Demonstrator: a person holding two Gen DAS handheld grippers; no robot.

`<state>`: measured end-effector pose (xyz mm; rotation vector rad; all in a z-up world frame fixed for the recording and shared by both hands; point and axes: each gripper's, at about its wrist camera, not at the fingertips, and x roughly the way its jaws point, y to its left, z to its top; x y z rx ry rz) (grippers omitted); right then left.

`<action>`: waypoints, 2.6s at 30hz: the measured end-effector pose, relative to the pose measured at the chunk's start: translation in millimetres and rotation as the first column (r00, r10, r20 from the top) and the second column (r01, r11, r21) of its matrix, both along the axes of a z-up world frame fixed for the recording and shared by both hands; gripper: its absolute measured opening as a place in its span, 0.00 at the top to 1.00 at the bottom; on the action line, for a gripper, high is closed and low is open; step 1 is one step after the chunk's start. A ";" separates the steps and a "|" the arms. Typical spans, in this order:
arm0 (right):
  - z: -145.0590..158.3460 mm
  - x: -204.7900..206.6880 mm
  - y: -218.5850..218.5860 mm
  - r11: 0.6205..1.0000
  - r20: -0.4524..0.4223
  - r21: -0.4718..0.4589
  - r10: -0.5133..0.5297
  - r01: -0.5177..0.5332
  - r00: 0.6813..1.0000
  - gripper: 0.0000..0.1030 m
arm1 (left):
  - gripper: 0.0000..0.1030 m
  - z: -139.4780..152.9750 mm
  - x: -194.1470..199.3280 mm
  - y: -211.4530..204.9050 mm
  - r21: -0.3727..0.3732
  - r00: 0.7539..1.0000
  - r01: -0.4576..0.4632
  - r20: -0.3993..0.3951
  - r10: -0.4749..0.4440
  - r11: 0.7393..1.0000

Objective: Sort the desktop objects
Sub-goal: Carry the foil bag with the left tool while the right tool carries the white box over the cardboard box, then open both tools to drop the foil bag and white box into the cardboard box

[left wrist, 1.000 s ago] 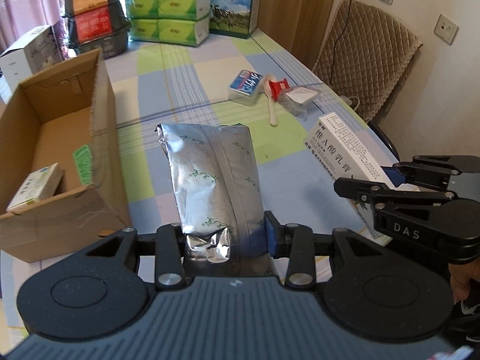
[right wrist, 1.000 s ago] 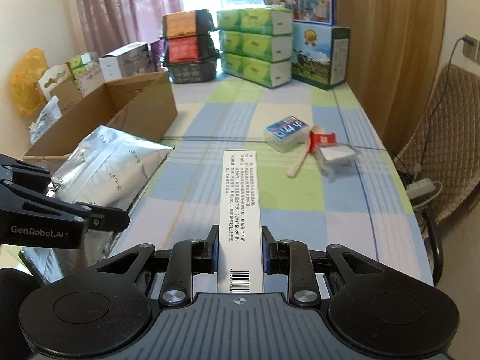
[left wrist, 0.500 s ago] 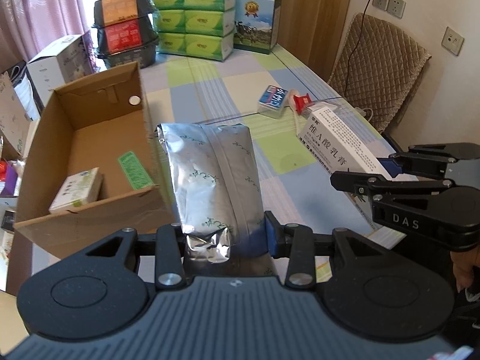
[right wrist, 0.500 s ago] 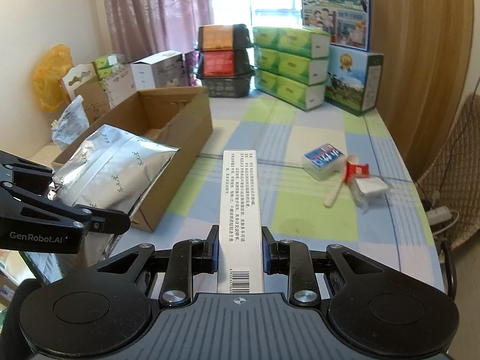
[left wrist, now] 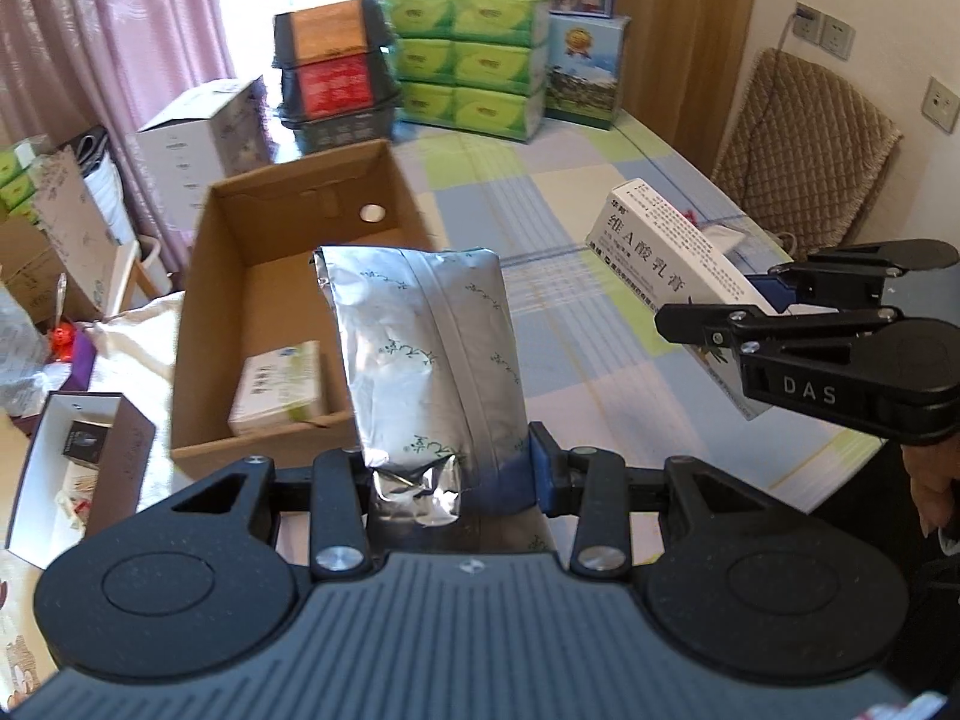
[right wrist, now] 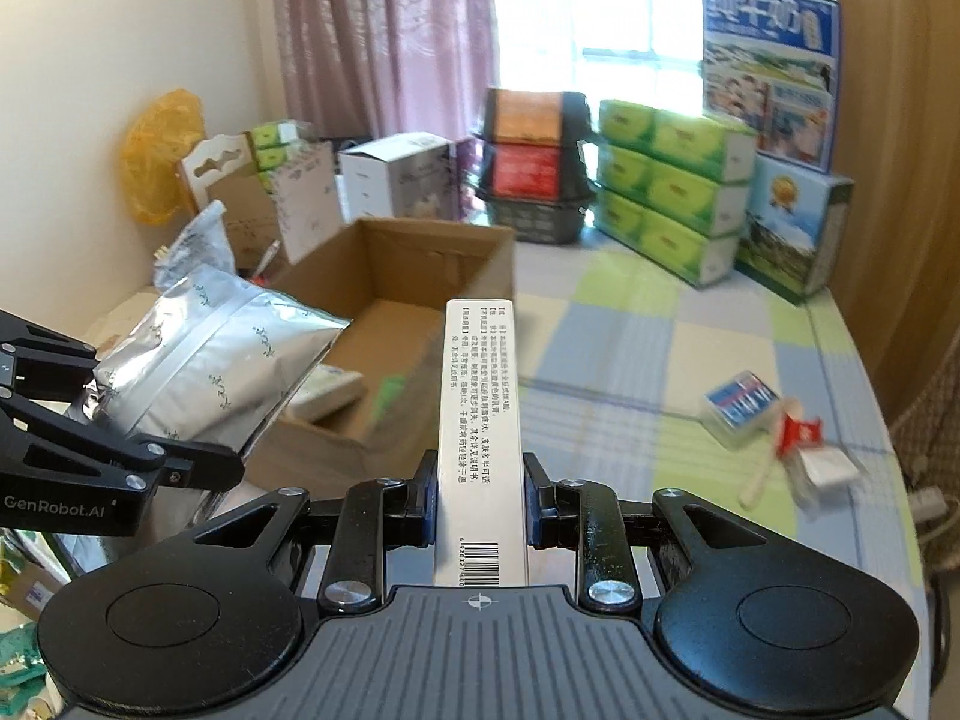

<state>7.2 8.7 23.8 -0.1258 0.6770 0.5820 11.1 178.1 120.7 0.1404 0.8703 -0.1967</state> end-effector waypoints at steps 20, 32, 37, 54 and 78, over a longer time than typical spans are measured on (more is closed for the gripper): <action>0.4 77.6 93.0 0.996 -0.026 0.080 0.030 -0.028 0.999 0.77 | 0.67 12.8 96.5 89.9 0.047 0.996 -0.093 0.005 0.093 0.995; -23.6 107.7 110.1 0.996 -0.087 0.093 0.024 -0.015 0.996 0.77 | 0.67 -9.4 141.3 97.8 0.018 0.995 -0.094 -0.032 0.094 0.995; -30.0 115.8 112.7 0.995 -0.107 0.095 0.014 -0.003 0.994 0.77 | 0.67 -16.5 150.6 101.2 -0.007 0.994 -0.099 -0.042 0.098 0.995; -41.2 126.2 126.4 0.993 -0.152 0.118 0.009 0.009 0.988 0.77 | 0.67 -18.1 147.1 128.7 -0.035 0.987 -0.159 0.011 0.159 0.987; -24.5 83.2 59.8 0.973 -0.168 0.215 -0.052 0.088 0.984 0.52 | 0.57 -16.7 84.1 103.9 -0.119 0.981 -0.190 0.006 0.192 0.975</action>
